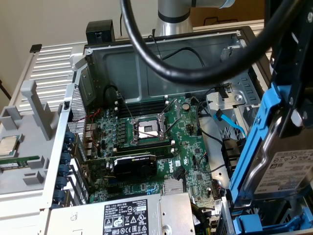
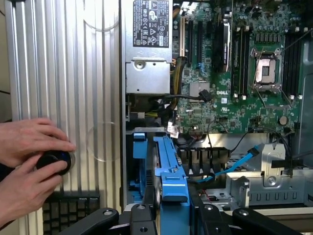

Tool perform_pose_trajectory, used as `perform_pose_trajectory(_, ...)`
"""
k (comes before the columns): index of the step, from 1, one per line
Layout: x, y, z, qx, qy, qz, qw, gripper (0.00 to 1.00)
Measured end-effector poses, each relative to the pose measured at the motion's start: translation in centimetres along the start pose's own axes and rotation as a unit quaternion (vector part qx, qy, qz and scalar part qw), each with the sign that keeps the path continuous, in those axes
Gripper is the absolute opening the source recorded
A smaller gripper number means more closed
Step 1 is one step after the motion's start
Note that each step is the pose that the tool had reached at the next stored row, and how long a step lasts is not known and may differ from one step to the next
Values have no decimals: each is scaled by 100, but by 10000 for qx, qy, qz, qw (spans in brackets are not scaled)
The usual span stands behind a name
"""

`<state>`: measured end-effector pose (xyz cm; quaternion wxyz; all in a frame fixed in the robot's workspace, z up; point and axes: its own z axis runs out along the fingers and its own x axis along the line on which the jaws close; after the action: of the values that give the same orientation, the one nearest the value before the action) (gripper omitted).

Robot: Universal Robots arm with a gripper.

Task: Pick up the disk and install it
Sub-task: 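Insert the disk into the insertion slot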

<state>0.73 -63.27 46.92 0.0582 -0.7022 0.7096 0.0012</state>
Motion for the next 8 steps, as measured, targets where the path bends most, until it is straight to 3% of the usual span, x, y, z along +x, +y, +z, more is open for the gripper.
perform_pose_trajectory(8, 3, 8, 22, 10, 1, -1, 10000, 36)
